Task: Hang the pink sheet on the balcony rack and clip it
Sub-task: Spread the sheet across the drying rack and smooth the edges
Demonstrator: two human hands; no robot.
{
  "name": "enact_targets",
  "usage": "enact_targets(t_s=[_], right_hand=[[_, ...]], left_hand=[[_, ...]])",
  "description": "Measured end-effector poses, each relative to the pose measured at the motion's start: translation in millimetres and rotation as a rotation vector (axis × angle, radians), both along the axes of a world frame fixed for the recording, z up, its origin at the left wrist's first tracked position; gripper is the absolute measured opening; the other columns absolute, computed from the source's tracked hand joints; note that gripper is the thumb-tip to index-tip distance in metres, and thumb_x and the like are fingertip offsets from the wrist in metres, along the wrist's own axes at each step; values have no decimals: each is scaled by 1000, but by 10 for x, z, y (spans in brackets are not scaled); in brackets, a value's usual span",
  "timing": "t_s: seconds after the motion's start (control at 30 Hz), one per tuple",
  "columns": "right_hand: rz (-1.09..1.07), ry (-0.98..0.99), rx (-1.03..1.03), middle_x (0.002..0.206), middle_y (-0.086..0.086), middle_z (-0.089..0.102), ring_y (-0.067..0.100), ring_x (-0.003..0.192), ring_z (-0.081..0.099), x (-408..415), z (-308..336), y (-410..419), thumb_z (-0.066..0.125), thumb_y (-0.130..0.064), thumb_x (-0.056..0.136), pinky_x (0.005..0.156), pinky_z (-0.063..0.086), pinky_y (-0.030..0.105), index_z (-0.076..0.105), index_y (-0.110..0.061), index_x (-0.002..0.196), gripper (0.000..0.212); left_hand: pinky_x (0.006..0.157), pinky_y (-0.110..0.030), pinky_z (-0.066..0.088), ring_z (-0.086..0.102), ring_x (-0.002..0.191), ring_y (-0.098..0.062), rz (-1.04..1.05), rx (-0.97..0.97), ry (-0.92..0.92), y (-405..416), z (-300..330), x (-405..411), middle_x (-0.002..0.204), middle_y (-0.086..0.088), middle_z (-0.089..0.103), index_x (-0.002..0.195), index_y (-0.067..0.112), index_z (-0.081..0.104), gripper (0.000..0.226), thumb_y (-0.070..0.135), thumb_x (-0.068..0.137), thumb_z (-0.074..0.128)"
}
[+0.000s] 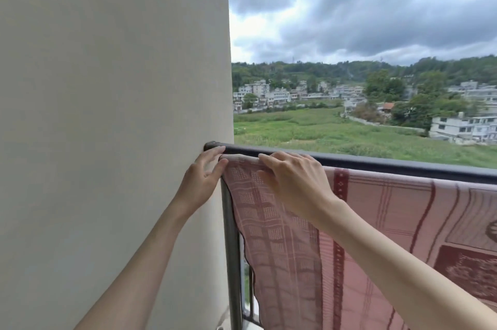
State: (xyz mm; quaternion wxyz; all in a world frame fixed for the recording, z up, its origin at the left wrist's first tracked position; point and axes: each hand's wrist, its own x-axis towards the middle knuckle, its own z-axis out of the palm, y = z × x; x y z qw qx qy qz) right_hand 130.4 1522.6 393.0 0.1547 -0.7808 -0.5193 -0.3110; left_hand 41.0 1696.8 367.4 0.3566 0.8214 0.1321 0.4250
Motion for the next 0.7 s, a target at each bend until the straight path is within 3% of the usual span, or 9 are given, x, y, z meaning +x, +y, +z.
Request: enact_targets(t_s=[0.03, 0.17, 0.33, 0.43, 0.57, 0.7], right_hand=[[-15, -20, 23, 119, 0, 64, 25, 104, 61, -7, -20, 43, 41, -39, 95, 86, 46, 38, 50, -22, 131, 41], [-58, -47, 213, 88, -4, 75, 22, 74, 71, -58, -66, 173, 54, -35, 81, 65, 54, 34, 72, -19, 100, 31], [-65, -3, 252, 88, -5, 75, 20, 76, 72, -171, -41, 242, 58, -29, 82, 66, 54, 31, 76, -20, 89, 21], [-63, -9, 273, 85, -4, 75, 20, 77, 72, -243, 17, 253, 58, -27, 84, 67, 56, 33, 76, -20, 85, 19], [-70, -15, 313, 82, -4, 75, 20, 74, 72, -337, 107, 306, 58, -25, 84, 67, 55, 32, 76, -19, 84, 18], [-117, 52, 199, 94, -1, 75, 24, 85, 69, -387, 2, 396, 51, -35, 88, 75, 51, 33, 74, -17, 90, 29]], left_hand=[[84, -4, 41, 53, 115, -9, -74, -58, -4, 59, 14, 22, 123, 0, 60, 120, 14, 58, 32, 26, 91, 53], [82, -16, 48, 64, 87, -5, -214, -195, -150, 182, 48, 68, 90, 1, 69, 87, 16, 68, 6, 15, 85, 62], [65, -6, 45, 56, 61, 9, -160, -133, -239, 219, 59, 126, 71, 6, 61, 74, 15, 62, 11, 10, 84, 63], [69, -17, 47, 55, 62, 2, -163, -96, -265, 255, 111, 79, 68, 8, 59, 70, 26, 56, 21, 14, 86, 61], [79, -37, 51, 61, 76, -23, -207, -123, -288, 342, 243, 15, 72, 2, 63, 71, 25, 56, 19, 15, 87, 60], [86, -42, 53, 60, 73, -17, -251, -245, -229, 377, 79, 31, 72, 0, 61, 72, 20, 58, 18, 11, 88, 58]])
